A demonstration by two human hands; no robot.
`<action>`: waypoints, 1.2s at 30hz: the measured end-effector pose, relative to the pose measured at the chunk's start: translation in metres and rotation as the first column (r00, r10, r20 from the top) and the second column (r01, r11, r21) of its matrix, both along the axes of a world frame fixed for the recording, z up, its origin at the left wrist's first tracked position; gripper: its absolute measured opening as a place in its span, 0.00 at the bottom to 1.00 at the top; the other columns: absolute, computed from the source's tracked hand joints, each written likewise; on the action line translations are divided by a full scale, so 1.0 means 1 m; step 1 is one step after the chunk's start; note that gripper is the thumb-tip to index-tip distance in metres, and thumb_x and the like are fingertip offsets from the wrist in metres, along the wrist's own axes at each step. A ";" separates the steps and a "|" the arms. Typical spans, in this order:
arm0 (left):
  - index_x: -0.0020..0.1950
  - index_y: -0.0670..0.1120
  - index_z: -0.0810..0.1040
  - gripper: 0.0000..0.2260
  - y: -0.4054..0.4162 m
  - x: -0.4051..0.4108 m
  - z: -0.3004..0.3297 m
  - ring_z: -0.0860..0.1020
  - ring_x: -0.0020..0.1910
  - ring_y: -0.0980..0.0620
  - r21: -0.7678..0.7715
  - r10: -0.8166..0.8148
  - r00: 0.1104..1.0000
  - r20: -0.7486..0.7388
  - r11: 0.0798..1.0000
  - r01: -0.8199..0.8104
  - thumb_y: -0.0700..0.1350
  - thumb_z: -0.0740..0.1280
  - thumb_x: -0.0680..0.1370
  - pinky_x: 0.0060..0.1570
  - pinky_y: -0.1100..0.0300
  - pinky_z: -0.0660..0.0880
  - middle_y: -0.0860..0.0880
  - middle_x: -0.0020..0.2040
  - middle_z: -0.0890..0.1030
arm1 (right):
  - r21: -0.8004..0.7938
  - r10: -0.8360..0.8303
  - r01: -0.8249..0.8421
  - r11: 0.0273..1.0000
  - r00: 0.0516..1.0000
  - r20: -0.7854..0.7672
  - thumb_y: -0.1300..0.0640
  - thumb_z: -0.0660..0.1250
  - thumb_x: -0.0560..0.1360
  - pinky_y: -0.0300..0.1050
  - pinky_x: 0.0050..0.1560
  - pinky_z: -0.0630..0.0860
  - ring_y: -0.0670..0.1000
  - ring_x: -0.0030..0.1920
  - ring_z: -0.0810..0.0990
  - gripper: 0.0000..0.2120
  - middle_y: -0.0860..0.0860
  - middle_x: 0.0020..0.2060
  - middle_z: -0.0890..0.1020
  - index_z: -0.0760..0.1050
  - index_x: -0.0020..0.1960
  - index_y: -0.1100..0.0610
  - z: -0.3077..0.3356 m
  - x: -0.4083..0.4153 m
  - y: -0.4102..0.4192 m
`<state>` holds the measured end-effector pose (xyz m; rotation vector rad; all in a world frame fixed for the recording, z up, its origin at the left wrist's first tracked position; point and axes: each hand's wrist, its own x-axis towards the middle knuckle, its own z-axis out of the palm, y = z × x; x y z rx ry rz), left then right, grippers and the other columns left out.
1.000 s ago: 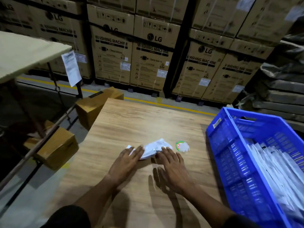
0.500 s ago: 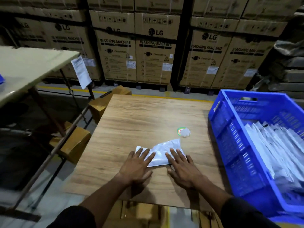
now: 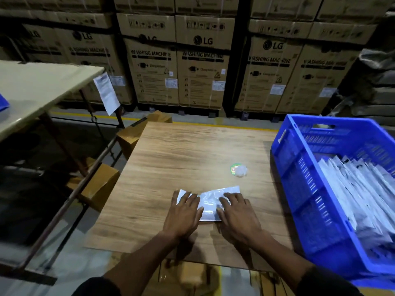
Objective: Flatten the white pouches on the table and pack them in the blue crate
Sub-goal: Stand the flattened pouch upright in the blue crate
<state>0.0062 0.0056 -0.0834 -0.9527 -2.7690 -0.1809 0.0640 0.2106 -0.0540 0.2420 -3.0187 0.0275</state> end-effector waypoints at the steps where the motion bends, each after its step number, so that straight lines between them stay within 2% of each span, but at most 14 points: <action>1: 0.55 0.43 0.84 0.20 0.005 -0.003 0.001 0.82 0.56 0.45 0.037 -0.014 0.999 -0.034 0.999 0.015 0.51 0.56 0.80 0.65 0.43 0.64 0.46 0.54 0.85 | -0.058 0.028 -0.027 0.998 0.999 0.025 0.45 0.54 0.77 0.55 0.55 0.76 0.61 0.61 0.77 0.22 0.56 0.64 0.78 0.77 0.62 0.55 0.000 -0.006 -0.004; 3: 0.53 0.43 0.84 0.18 0.014 -0.008 -0.002 0.83 0.52 0.46 0.090 -0.017 0.999 -0.028 0.996 0.020 0.48 0.56 0.80 0.64 0.50 0.64 0.47 0.51 0.85 | -0.155 0.082 -0.063 0.986 0.989 0.122 0.44 0.47 0.80 0.57 0.69 0.67 0.60 0.73 0.67 0.28 0.56 0.74 0.69 0.70 0.72 0.56 -0.004 -0.016 -0.013; 4: 0.54 0.43 0.84 0.18 0.016 -0.010 -0.006 0.84 0.52 0.46 0.094 -0.004 1.000 0.011 0.996 0.003 0.48 0.55 0.80 0.64 0.52 0.64 0.47 0.50 0.85 | -0.180 0.091 -0.058 0.982 0.980 0.179 0.41 0.42 0.80 0.58 0.73 0.61 0.58 0.77 0.60 0.31 0.53 0.77 0.63 0.64 0.76 0.54 -0.007 -0.020 -0.017; 7: 0.62 0.42 0.82 0.23 0.013 -0.009 -0.026 0.82 0.59 0.46 0.022 0.084 0.986 0.141 0.996 -0.088 0.52 0.54 0.80 0.67 0.48 0.71 0.46 0.59 0.84 | -0.167 0.044 0.006 0.986 0.954 0.297 0.33 0.28 0.76 0.59 0.77 0.45 0.54 0.80 0.45 0.39 0.48 0.81 0.49 0.49 0.82 0.49 -0.022 -0.023 -0.022; 10: 0.71 0.42 0.77 0.27 0.005 -0.004 -0.040 0.76 0.69 0.43 0.043 0.152 0.975 0.163 0.986 -0.161 0.57 0.55 0.80 0.69 0.41 0.69 0.43 0.70 0.78 | -0.123 -0.006 0.042 0.992 0.960 0.280 0.33 0.25 0.73 0.58 0.77 0.37 0.54 0.80 0.38 0.40 0.45 0.81 0.42 0.42 0.81 0.45 -0.037 -0.020 -0.021; 13: 0.75 0.44 0.73 0.29 0.006 -0.004 -0.042 0.71 0.73 0.38 0.055 0.184 0.964 0.191 0.979 -0.198 0.59 0.55 0.80 0.67 0.37 0.71 0.43 0.75 0.72 | -0.088 -0.014 0.038 0.995 0.966 0.260 0.32 0.24 0.73 0.60 0.76 0.38 0.55 0.80 0.36 0.40 0.44 0.80 0.41 0.42 0.81 0.44 -0.043 -0.024 -0.019; 17: 0.77 0.46 0.71 0.29 0.007 -0.007 -0.046 0.67 0.76 0.38 0.029 0.202 0.957 0.206 0.977 -0.213 0.60 0.54 0.81 0.71 0.36 0.61 0.46 0.78 0.68 | -0.046 -0.033 0.046 0.998 0.970 0.241 0.34 0.29 0.78 0.62 0.76 0.37 0.56 0.80 0.36 0.35 0.44 0.80 0.41 0.44 0.81 0.44 -0.048 -0.031 -0.017; 19: 0.78 0.47 0.69 0.30 0.006 -0.006 -0.050 0.65 0.77 0.38 0.029 0.191 0.962 0.195 0.979 -0.200 0.61 0.54 0.81 0.72 0.36 0.56 0.46 0.79 0.66 | -0.042 -0.030 0.040 0.998 0.975 0.219 0.34 0.31 0.79 0.62 0.75 0.37 0.57 0.80 0.39 0.34 0.45 0.81 0.44 0.47 0.82 0.45 -0.051 -0.028 -0.017; 23: 0.79 0.47 0.67 0.30 0.004 -0.003 -0.052 0.61 0.79 0.39 0.026 0.180 0.967 0.181 0.982 -0.188 0.61 0.54 0.81 0.72 0.35 0.54 0.46 0.81 0.63 | -0.021 -0.036 0.041 0.999 0.976 0.217 0.36 0.38 0.83 0.64 0.74 0.42 0.58 0.80 0.46 0.31 0.47 0.81 0.51 0.53 0.81 0.47 -0.055 -0.023 -0.018; 28: 0.79 0.46 0.67 0.30 0.004 -0.002 -0.052 0.62 0.79 0.38 0.028 0.182 0.965 0.191 0.981 -0.190 0.60 0.54 0.81 0.72 0.35 0.54 0.46 0.80 0.64 | -0.005 -0.033 0.035 0.999 0.979 0.202 0.35 0.35 0.81 0.64 0.75 0.39 0.57 0.80 0.41 0.32 0.46 0.81 0.46 0.49 0.82 0.46 -0.057 -0.023 -0.016; 32: 0.78 0.46 0.68 0.30 0.005 -0.002 -0.053 0.63 0.78 0.38 0.020 0.186 0.961 0.205 0.981 -0.195 0.60 0.54 0.81 0.71 0.35 0.55 0.45 0.79 0.66 | -0.005 -0.036 0.038 0.999 0.971 0.235 0.36 0.35 0.82 0.64 0.74 0.40 0.58 0.80 0.43 0.32 0.46 0.81 0.48 0.51 0.81 0.47 -0.056 -0.023 -0.017; 36: 0.78 0.46 0.70 0.30 0.005 -0.003 -0.054 0.65 0.77 0.37 0.029 0.186 0.958 0.217 0.980 -0.197 0.60 0.54 0.80 0.70 0.35 0.56 0.45 0.79 0.67 | -0.028 -0.010 0.016 0.999 0.974 0.225 0.34 0.27 0.77 0.63 0.75 0.36 0.56 0.79 0.36 0.37 0.44 0.80 0.41 0.45 0.82 0.46 -0.054 -0.024 -0.017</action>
